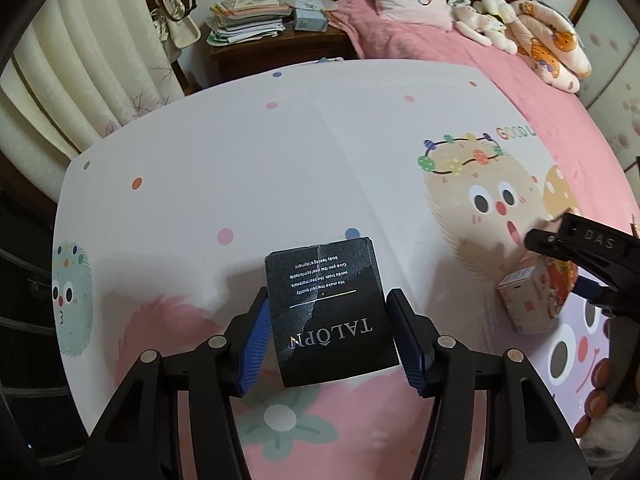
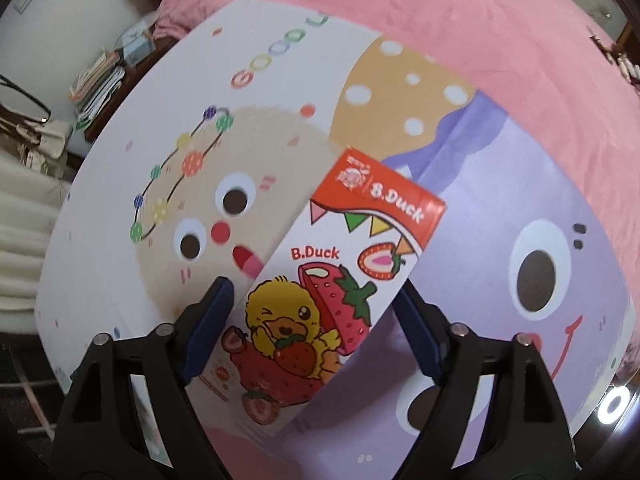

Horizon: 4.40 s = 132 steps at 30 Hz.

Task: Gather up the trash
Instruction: 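Carry card and B.Duck box over the bin and open both tools, then raise both tools back over the table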

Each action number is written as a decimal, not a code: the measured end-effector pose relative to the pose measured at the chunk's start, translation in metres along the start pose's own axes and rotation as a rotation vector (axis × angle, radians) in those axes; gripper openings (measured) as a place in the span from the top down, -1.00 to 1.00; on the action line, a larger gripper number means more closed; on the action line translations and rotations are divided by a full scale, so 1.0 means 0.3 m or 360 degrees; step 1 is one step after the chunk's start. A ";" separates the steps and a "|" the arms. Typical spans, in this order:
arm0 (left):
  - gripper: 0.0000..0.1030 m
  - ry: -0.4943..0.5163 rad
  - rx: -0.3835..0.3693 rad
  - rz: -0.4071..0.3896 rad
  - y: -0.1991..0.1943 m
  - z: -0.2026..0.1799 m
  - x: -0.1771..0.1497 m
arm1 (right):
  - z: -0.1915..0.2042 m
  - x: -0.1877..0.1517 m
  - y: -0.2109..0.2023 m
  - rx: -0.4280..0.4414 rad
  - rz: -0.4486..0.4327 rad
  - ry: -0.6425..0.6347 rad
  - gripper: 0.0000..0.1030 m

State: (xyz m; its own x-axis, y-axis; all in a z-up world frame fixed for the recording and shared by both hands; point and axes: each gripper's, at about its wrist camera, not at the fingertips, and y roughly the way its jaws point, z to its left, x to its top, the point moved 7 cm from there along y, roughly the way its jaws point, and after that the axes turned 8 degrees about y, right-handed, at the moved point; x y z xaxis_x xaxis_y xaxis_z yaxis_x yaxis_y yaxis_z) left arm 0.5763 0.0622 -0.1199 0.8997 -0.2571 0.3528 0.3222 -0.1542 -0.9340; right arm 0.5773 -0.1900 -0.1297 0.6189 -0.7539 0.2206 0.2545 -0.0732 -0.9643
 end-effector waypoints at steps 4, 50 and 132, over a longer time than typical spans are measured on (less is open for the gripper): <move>-0.11 0.0035 -0.0021 -0.0039 -0.060 -0.018 -0.012 | -0.002 -0.045 -0.032 0.0033 0.0003 -0.0155 -0.16; -0.10 -0.0208 0.0048 -0.0007 -0.725 -0.938 -1.422 | -1.118 -1.000 -0.626 0.0707 0.0143 -0.1216 -0.07; -0.78 -0.0416 0.0152 0.0045 -0.244 -0.641 -1.832 | -1.228 -1.345 0.033 0.0320 0.0212 -0.1139 -0.38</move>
State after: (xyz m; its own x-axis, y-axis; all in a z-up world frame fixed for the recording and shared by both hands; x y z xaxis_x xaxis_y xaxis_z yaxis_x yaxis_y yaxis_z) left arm 0.0017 0.0315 -0.2345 0.9503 -0.0033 0.3114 0.3108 -0.0568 -0.9488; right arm 0.0564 -0.1270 -0.2820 0.9680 -0.1349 0.2116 0.2321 0.1610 -0.9593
